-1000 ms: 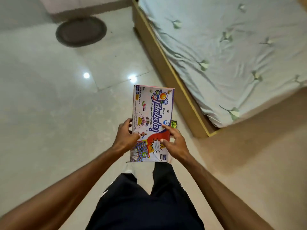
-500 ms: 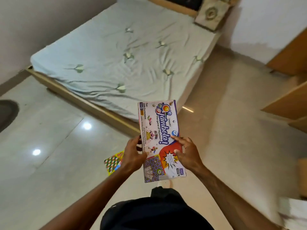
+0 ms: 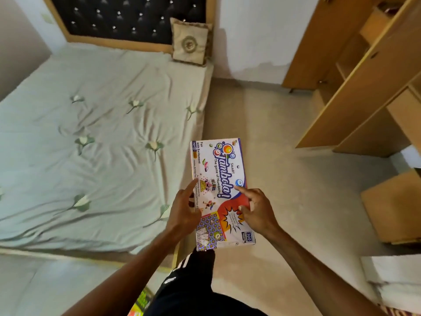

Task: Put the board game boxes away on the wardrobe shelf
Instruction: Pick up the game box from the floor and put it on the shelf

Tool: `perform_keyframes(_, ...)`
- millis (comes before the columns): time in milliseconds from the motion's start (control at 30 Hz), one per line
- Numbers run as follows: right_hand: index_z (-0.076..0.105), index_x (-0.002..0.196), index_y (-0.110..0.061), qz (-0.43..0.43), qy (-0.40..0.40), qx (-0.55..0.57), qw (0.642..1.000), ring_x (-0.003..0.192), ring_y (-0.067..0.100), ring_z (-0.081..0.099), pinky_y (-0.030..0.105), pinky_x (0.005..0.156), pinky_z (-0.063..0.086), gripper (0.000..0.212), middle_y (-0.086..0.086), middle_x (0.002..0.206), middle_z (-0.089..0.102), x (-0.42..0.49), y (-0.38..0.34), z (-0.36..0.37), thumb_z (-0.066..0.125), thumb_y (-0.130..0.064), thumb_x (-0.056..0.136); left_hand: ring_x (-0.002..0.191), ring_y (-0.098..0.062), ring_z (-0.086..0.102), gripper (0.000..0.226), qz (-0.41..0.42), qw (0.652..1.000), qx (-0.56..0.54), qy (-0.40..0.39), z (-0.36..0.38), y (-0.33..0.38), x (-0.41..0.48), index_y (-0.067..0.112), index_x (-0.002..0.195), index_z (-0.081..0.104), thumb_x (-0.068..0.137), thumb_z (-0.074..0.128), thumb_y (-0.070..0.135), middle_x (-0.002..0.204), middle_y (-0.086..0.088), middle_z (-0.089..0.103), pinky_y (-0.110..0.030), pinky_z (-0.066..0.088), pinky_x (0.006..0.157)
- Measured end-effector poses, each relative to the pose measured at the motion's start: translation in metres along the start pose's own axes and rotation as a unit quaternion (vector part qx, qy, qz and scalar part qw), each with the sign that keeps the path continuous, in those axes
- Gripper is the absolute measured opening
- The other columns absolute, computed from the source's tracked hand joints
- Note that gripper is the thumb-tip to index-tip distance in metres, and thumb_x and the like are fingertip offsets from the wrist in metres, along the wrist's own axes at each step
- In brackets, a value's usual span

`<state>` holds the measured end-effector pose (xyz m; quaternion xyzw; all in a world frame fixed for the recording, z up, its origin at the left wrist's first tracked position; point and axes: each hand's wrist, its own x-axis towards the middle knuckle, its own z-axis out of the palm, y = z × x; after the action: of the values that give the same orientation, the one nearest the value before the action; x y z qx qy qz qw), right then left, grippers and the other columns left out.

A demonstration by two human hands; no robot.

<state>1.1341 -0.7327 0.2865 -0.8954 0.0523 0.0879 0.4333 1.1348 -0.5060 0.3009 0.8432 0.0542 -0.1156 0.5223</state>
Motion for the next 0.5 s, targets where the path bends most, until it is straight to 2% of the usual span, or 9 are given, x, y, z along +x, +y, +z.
perform_keyframes(100, 0.052, 0.137, -0.035, 0.014, 0.025, 0.014, 0.999, 0.107, 0.010, 0.059, 0.021, 0.089, 0.054, 0.059, 0.000, 0.115, 0.050, 0.066, 0.008, -0.028, 0.062, -0.003, 0.088, 0.093, -0.010, 0.061, 0.078, 0.016, 1.000, 0.012, -0.019, 0.017, 0.025, 0.081, 0.036, 0.146, 0.036, 0.083, 0.069, 0.006, 0.118, -0.003, 0.054, -0.011, 0.051, 0.053)
perform_keyframes(200, 0.052, 0.137, -0.034, 0.035, 0.050, 0.026, 0.998, 0.103, 0.007, 0.059, 0.014, 0.084, 0.053, 0.058, 0.000, 0.115, 0.051, 0.127, 0.012, -0.056, 0.063, -0.004, 0.089, 0.092, -0.006, 0.061, 0.077, 0.054, 0.997, 0.037, -0.045, 0.028, 0.057, 0.155, 0.055, 0.133, 0.035, 0.080, 0.071, 0.012, 0.112, 0.007, 0.056, -0.019, 0.052, 0.065)
perform_keyframes(267, 0.051, 0.137, -0.034, 0.044, 0.072, 0.038, 0.996, 0.101, 0.005, 0.059, 0.007, 0.080, 0.051, 0.058, -0.001, 0.114, 0.051, 0.168, 0.016, -0.079, 0.064, -0.005, 0.089, 0.091, -0.008, 0.063, 0.073, 0.062, 0.995, 0.027, -0.075, 0.038, 0.085, 0.206, 0.049, 0.133, 0.039, 0.080, 0.070, 0.009, 0.111, 0.010, 0.058, -0.022, 0.055, 0.067)
perform_keyframes(333, 0.050, 0.137, -0.036, 0.057, 0.089, 0.044, 0.993, 0.103, 0.006, 0.059, 0.010, 0.081, 0.053, 0.058, -0.002, 0.114, 0.051, 0.204, 0.021, -0.099, 0.065, -0.007, 0.089, 0.092, -0.013, 0.067, 0.071, 0.070, 0.992, 0.036, -0.101, 0.049, 0.110, 0.251, 0.038, 0.139, 0.044, 0.080, 0.071, 0.010, 0.114, 0.008, 0.064, -0.031, 0.061, 0.069)
perform_keyframes(400, 0.050, 0.138, -0.035, 0.076, 0.102, 0.050, 0.991, 0.105, 0.007, 0.057, 0.010, 0.081, 0.051, 0.059, -0.002, 0.116, 0.051, 0.240, 0.029, -0.121, 0.066, -0.009, 0.089, 0.095, -0.016, 0.068, 0.070, 0.083, 0.988, 0.054, -0.119, 0.063, 0.133, 0.298, 0.037, 0.139, 0.045, 0.079, 0.073, 0.014, 0.114, 0.008, 0.067, -0.036, 0.062, 0.072)
perform_keyframes(500, 0.049, 0.140, -0.032, 0.082, 0.119, 0.051, 0.988, 0.107, 0.009, 0.055, 0.020, 0.088, 0.052, 0.060, -0.001, 0.117, 0.051, 0.299, 0.043, -0.155, 0.067, -0.010, 0.087, 0.093, -0.012, 0.065, 0.074, 0.100, 0.984, 0.076, -0.128, 0.086, 0.165, 0.369, 0.038, 0.140, 0.044, 0.077, 0.075, 0.015, 0.113, 0.005, 0.063, -0.033, 0.061, 0.072)
